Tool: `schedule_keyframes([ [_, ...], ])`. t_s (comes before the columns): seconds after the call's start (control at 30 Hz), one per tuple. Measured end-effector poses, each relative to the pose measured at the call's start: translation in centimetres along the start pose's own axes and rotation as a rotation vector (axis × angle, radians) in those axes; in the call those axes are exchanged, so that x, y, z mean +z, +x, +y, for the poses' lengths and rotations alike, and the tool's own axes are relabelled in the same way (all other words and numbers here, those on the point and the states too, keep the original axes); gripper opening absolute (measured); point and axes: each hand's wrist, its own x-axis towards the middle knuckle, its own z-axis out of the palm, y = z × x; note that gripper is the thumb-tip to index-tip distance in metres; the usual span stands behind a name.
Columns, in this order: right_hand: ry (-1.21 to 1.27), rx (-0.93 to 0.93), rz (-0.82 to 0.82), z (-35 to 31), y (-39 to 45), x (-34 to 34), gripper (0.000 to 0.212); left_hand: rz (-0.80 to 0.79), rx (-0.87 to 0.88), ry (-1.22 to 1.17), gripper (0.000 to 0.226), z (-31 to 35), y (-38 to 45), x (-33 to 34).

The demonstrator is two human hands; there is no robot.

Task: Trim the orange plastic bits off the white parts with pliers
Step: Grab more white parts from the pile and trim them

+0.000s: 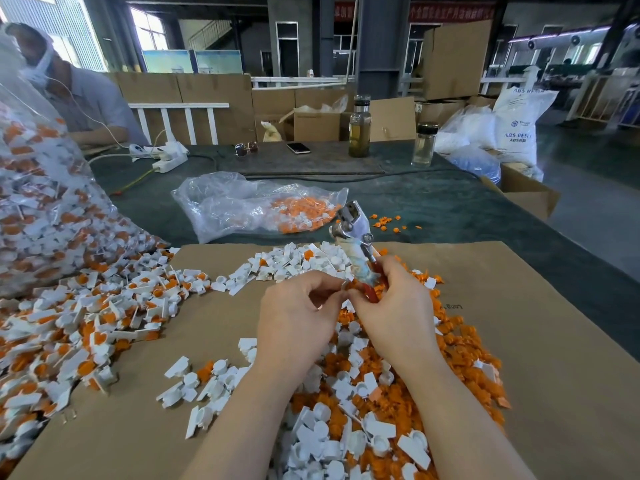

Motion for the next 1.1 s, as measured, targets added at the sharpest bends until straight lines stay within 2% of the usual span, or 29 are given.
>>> schedule_keyframes([
  [0.17, -0.010, -0.006, -0.015, 0.18, 0.10, 0.10, 0.034, -0.018, -0.008, -0.004, 0.025, -0.29, 0.14, -0.17],
  [0.27, 0.037, 0.012, -0.047, 0.09, 0.19, 0.05, 0.044, 0.007, -0.104, -0.131, 0.023, -0.35, 0.17, -0.02],
  [0.47, 0.189, 0.057, -0.090, 0.14, 0.33, -0.20, 0.046, 0.036, -0.241, -0.351, 0.009, -0.05, 0.31, -0.26],
  [1.1, 0.163, -0.001, -0.102, -0.22, 0.20, -0.26, 0.037, 0.099, -0.290, -0.279, 0.013, -0.03, 0.32, 0.32],
])
